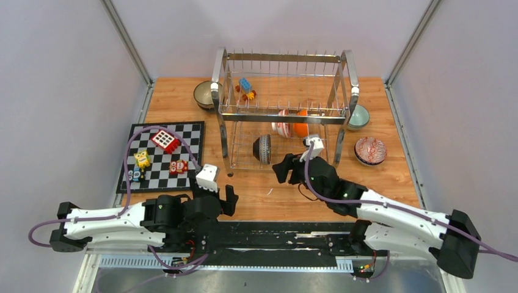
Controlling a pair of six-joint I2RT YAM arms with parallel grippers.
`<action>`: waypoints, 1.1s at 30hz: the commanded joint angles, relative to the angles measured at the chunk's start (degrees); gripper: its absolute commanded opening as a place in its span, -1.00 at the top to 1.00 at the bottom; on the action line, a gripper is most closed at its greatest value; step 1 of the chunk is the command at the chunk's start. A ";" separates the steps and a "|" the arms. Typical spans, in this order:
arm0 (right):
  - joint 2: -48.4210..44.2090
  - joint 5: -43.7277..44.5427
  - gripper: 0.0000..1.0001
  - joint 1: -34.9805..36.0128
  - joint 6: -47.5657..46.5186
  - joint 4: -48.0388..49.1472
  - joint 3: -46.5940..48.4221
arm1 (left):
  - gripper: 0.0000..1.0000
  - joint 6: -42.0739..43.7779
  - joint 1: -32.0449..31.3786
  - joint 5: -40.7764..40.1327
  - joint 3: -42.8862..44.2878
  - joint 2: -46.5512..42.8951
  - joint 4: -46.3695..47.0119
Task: Unload the bowls from the dish rack
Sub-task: Pick up the bowl from the dish rack.
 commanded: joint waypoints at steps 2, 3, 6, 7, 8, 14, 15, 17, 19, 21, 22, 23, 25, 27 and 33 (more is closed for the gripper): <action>9.51 -0.76 -0.41 -1.50 3.73 8.28 4.55 | -1.00 0.83 -0.16 3.37 -2.10 -3.75 3.09; 10.92 -1.85 -0.39 -2.07 4.60 10.27 4.37 | -1.00 0.72 -0.12 3.64 -2.30 -4.42 3.08; 14.15 -3.95 -0.30 -3.59 6.06 16.13 3.60 | -1.00 -0.05 -0.16 4.51 -2.91 -6.38 2.94; 15.07 -4.30 -0.27 -4.02 6.40 17.18 3.58 | -1.00 -0.30 -0.16 4.83 -3.21 -7.01 2.96; 16.02 -4.72 -0.25 -4.63 6.80 18.38 3.52 | -1.00 -0.52 -0.16 5.09 -3.48 -7.46 3.00; 21.48 -11.73 -0.07 -9.59 10.39 27.57 2.16 | -1.00 -1.27 -0.16 5.90 -4.56 -9.51 2.79; 22.44 -13.11 -0.05 -10.28 10.44 28.36 2.31 | -1.00 -1.27 -0.16 5.80 -4.54 -9.64 2.78; 24.53 -16.15 -0.04 -12.04 10.77 29.52 3.03 | -1.00 -1.10 -0.21 5.59 -4.43 -9.72 2.64; 26.17 -17.83 -0.03 -12.80 10.53 29.71 3.80 | -1.00 -1.01 -0.16 5.30 -4.33 -9.68 2.42; 27.64 -19.03 -0.03 -13.50 10.33 29.60 4.49 | -1.00 -1.00 -0.17 5.19 -4.19 -9.73 2.34; 28.38 -20.68 -0.02 -13.78 10.54 29.60 4.81 | -1.00 -1.00 -0.16 5.06 -4.23 -9.73 2.23; 29.04 -21.58 -0.01 -14.01 10.76 30.16 4.89 | -1.00 -1.00 -0.16 5.09 -4.33 -9.69 2.30; 30.31 -23.76 0.05 -14.61 11.35 32.03 5.02 | -1.00 -1.09 -0.16 5.01 -4.51 -9.60 2.34; 32.23 -26.40 0.12 -15.24 12.24 34.30 5.31 | -1.00 -1.22 -0.16 4.94 -4.62 -9.65 2.27; 36.76 -30.80 0.34 -16.63 15.06 40.10 5.25 | -1.00 -1.50 -0.16 4.70 -4.72 -9.70 2.00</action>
